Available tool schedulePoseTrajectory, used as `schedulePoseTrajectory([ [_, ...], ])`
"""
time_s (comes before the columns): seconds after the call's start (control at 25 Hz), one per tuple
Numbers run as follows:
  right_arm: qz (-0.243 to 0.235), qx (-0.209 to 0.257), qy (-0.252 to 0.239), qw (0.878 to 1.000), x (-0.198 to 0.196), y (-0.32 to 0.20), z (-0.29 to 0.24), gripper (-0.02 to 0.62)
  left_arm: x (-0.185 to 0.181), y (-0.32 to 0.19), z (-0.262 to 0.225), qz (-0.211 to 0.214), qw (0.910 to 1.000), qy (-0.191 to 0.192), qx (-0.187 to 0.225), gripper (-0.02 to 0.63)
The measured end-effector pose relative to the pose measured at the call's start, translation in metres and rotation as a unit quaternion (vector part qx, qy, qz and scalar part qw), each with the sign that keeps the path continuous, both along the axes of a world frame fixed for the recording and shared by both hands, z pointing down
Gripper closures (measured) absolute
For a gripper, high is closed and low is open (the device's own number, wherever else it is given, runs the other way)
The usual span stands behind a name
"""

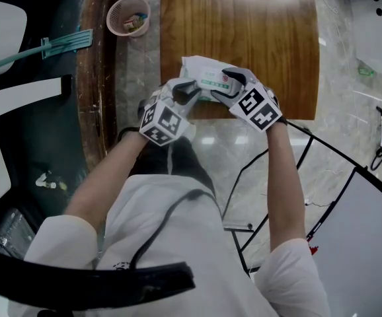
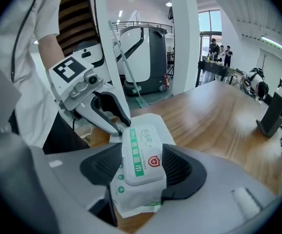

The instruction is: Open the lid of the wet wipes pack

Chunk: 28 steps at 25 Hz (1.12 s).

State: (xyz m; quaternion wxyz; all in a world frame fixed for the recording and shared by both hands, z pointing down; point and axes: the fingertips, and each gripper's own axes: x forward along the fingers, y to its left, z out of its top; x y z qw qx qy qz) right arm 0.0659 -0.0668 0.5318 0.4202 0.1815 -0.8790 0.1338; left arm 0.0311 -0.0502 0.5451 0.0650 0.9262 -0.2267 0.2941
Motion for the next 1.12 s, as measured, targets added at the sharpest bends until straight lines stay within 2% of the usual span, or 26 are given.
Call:
schedulePoseTrajectory([
  [0.52,0.003,-0.084,-0.039,0.996,0.004,-0.003,-0.004,0.331,0.001,0.000,-0.001,0.007,1.0000,-0.002,0.007,0.509],
  [0.72,-0.010,-0.073,-0.036,0.997,0.001,-0.004,-0.010,0.331,0.000,-0.001,-0.002,0.001,1.0000,-0.001,-0.002,0.508],
  [1.12,0.005,-0.046,-0.053,0.998,0.005,-0.011,-0.032,0.344,-0.002,0.001,-0.009,-0.013,0.9999,0.007,-0.008,0.506],
])
